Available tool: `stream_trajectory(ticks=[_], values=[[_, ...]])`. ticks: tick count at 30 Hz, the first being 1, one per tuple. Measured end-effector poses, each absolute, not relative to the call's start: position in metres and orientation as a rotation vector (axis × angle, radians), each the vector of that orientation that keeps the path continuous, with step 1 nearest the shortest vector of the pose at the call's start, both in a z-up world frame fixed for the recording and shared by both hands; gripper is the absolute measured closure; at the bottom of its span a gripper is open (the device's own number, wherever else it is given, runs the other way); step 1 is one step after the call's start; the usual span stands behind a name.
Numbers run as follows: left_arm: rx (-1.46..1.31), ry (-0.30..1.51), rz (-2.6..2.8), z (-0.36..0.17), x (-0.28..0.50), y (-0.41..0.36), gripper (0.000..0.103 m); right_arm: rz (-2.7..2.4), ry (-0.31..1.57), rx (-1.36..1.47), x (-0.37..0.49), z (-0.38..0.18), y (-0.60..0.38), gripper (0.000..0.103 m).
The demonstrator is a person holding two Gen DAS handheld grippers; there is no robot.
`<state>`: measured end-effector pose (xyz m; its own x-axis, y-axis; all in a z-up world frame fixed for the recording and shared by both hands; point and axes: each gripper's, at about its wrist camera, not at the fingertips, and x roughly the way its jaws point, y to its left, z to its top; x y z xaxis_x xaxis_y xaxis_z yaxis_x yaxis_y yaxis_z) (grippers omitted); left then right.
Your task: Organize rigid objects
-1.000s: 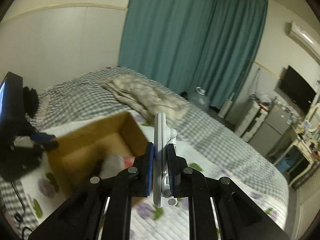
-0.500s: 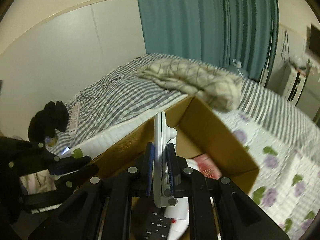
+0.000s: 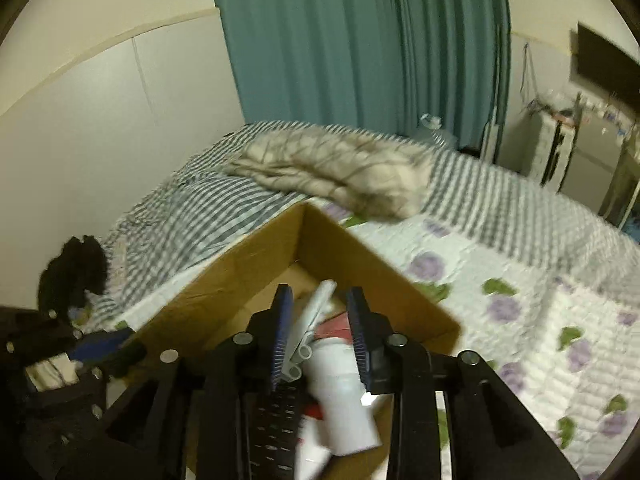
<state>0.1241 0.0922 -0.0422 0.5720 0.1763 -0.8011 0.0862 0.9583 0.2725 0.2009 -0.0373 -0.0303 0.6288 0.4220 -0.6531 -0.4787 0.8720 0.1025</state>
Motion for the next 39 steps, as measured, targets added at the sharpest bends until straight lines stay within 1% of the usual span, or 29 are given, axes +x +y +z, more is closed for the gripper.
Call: stream_trajectory(ticks=[5, 11, 18, 25, 29, 30, 34, 38, 39], values=[[0.296, 0.964, 0.053, -0.042, 0.124, 0.093, 0.096, 0.48, 0.745, -0.068, 0.191, -0.039, -0.065, 0.07], [0.292, 0.966, 0.045, -0.041, 0.124, 0.094, 0.096, 0.427, 0.783, -0.06, 0.176, -0.057, -0.093, 0.07], [0.295, 0.947, 0.021, -0.028, 0.125, 0.095, 0.096, 0.367, 0.795, -0.054, 0.154, -0.058, -0.117, 0.07], [0.31, 0.861, 0.002, 0.014, 0.109, 0.085, 0.096, 0.308, 0.747, -0.05, 0.126, -0.031, -0.138, 0.07], [0.303, 0.788, -0.024, 0.045, 0.09, 0.075, 0.096, 0.28, 0.696, -0.045, 0.108, -0.006, -0.145, 0.07], [0.305, 0.772, -0.028, 0.051, 0.085, 0.072, 0.094, 0.274, 0.679, -0.044, 0.102, 0.001, -0.146, 0.07], [0.279, 0.715, -0.049, 0.071, 0.068, 0.066, 0.093, 0.241, 0.612, -0.062, 0.075, 0.024, -0.147, 0.07], [0.247, 0.66, -0.058, 0.081, 0.053, 0.061, 0.091, 0.223, 0.565, -0.057, 0.05, 0.038, -0.148, 0.07], [0.23, 0.644, -0.065, 0.082, 0.048, 0.06, 0.084, 0.218, 0.552, -0.048, 0.044, 0.04, -0.148, 0.07]])
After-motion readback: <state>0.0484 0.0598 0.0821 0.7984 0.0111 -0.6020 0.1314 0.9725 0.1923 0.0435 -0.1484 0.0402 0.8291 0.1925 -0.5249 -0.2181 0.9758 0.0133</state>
